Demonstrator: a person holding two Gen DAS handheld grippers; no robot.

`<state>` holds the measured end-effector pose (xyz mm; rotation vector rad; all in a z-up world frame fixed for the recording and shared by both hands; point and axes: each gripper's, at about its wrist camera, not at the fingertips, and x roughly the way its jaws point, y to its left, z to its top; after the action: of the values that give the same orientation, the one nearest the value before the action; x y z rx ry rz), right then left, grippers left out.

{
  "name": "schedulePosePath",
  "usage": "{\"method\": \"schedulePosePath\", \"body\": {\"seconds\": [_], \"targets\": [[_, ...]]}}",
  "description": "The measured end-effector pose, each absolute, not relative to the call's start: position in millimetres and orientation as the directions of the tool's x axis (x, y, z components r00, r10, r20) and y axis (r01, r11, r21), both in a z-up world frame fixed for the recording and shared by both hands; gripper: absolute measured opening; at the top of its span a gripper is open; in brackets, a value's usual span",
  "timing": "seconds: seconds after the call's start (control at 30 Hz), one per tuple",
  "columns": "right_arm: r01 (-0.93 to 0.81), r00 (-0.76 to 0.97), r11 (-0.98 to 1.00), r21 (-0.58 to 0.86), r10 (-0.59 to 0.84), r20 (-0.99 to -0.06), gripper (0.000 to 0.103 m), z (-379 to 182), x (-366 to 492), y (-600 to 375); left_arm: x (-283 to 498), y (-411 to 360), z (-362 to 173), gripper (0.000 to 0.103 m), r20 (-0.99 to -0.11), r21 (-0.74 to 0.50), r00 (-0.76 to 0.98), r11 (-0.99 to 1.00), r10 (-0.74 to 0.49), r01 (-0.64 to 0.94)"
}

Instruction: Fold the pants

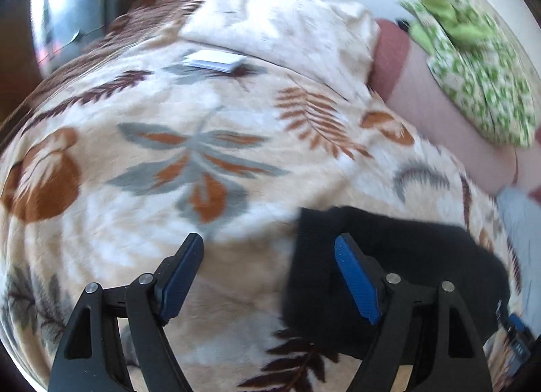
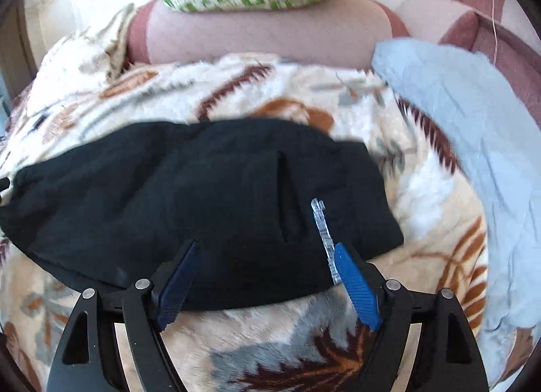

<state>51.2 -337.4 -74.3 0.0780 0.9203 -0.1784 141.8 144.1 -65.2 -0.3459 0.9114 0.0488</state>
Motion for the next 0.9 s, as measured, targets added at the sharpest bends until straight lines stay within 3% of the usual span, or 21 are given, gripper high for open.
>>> {"method": "schedulePosePath", "body": {"seconds": [0.13, 0.27, 0.53, 0.7, 0.9], "targets": [[0.102, 0.630, 0.995, 0.017, -0.051, -0.775, 0.085, -53, 64, -304, 128, 173, -63, 0.079, -0.757, -0.320, 0.649, 0.909, -0.077, -0.266], [-0.068, 0.653, 0.998, 0.018, 0.058, -0.755, 0.085, -41, 73, -240, 115, 185, -65, 0.080, -0.737, -0.275, 0.676, 0.919, -0.013, -0.282], [-0.464, 0.624, 0.879, -0.110, 0.236, -0.745, 0.084, -44, 80, -65, 104, 216, -65, 0.079, -0.716, -0.316, 0.698, 0.894, -0.005, -0.317], [-0.589, 0.612, 0.779, -0.214, 0.258, -0.748, 0.081, -54, 74, 4, 103, 220, -69, 0.079, -0.719, -0.388, 0.689, 0.873, -0.086, -0.295], [-0.550, 0.571, 0.829, -0.101, 0.285, -0.770, 0.081, -38, 104, -16, 94, 192, -76, 0.079, -0.712, -0.484, 0.668, 0.841, -0.217, -0.241]]}}
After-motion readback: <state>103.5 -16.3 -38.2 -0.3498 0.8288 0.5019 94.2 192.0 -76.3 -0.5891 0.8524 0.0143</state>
